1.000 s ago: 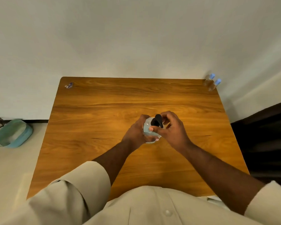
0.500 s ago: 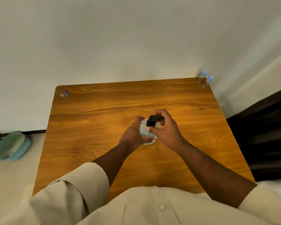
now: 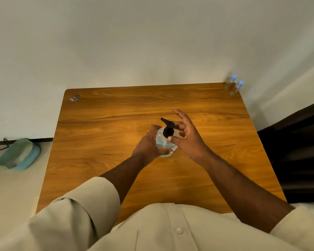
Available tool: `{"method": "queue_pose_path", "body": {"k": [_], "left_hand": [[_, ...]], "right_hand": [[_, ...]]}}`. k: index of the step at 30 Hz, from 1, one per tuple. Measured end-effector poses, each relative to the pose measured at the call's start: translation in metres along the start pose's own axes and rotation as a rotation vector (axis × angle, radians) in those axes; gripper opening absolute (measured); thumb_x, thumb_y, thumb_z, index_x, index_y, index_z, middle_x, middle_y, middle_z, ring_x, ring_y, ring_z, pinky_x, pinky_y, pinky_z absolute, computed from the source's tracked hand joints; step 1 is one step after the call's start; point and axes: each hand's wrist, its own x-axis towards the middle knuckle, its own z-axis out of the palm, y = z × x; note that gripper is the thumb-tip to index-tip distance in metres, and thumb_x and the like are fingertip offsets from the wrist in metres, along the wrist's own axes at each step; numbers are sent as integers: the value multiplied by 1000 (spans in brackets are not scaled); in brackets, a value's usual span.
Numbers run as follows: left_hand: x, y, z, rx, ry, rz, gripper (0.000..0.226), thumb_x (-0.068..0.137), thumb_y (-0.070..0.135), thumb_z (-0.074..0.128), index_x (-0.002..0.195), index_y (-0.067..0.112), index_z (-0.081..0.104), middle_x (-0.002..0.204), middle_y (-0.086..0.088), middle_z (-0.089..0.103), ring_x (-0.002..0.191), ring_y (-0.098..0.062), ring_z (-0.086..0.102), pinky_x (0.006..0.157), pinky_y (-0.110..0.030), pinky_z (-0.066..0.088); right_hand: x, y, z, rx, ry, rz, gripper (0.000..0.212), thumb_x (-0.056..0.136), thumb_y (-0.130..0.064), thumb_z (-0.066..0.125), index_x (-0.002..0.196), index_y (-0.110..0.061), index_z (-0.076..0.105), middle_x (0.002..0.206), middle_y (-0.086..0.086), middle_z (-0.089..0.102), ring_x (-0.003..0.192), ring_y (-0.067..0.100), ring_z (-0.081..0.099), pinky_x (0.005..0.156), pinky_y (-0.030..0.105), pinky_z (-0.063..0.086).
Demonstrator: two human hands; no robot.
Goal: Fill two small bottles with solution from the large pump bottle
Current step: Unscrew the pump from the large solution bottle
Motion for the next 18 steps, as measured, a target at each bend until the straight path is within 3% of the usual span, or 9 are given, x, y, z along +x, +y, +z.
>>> {"method": "queue_pose_path", "body": {"k": [3,5,7,9,11,14,16,18], "left_hand": [[0,-2,2,4,2,2,77,62,26,90,117,40,38,116,11,63,105,-13,64,83,-46,58],[0,-3,2,12,13,10,79,62,26,90,119,39,37,117,9,63,105,-14,63,84,-46,58],[0,-2,3,17,23,22,82,62,24,90,122,38,36,120,10,61,109,-15,61,87,-43,57],[0,-1,4,6,28,17,78,64,21,89,121,36,37,116,14,59,108,-14,60,88,-40,56],[-1,-2,4,-12,25,6,75,65,20,88,120,36,38,113,15,60,106,-13,62,86,-42,57],[-1,-1,4,-1,20,9,76,67,18,86,124,32,38,111,15,58,104,-13,61,84,-39,57],[-1,0,4,-1,18,13,77,67,19,86,125,31,37,112,14,57,104,-13,60,83,-36,56],[-1,0,3,-2,19,8,76,66,21,86,122,36,37,111,16,58,104,-11,60,83,-37,56]], "right_hand": [[2,1,7,-133,72,-35,93,68,-12,83,136,-44,29,108,-10,50,108,10,52,76,14,49],[3,0,13,-193,146,-63,88,69,-12,82,136,-40,34,105,-6,52,103,11,54,73,8,44],[2,3,12,-145,123,-51,81,76,-4,75,135,-42,35,115,-5,57,112,9,52,72,3,42],[0,8,8,-37,18,-22,82,78,3,69,134,-47,34,127,-8,54,124,11,48,87,16,49],[-1,8,10,-22,-22,-16,84,74,-2,75,134,-46,35,133,-10,48,123,9,47,91,27,51],[1,6,17,-133,158,-59,74,69,-11,81,127,-39,44,115,-4,50,110,7,49,86,21,46],[0,5,17,-95,171,-63,67,74,-3,75,120,-41,47,111,-5,54,110,6,52,89,27,48],[-2,8,13,2,68,-44,69,77,7,67,121,-42,46,122,-7,54,119,7,51,92,32,51]]}}
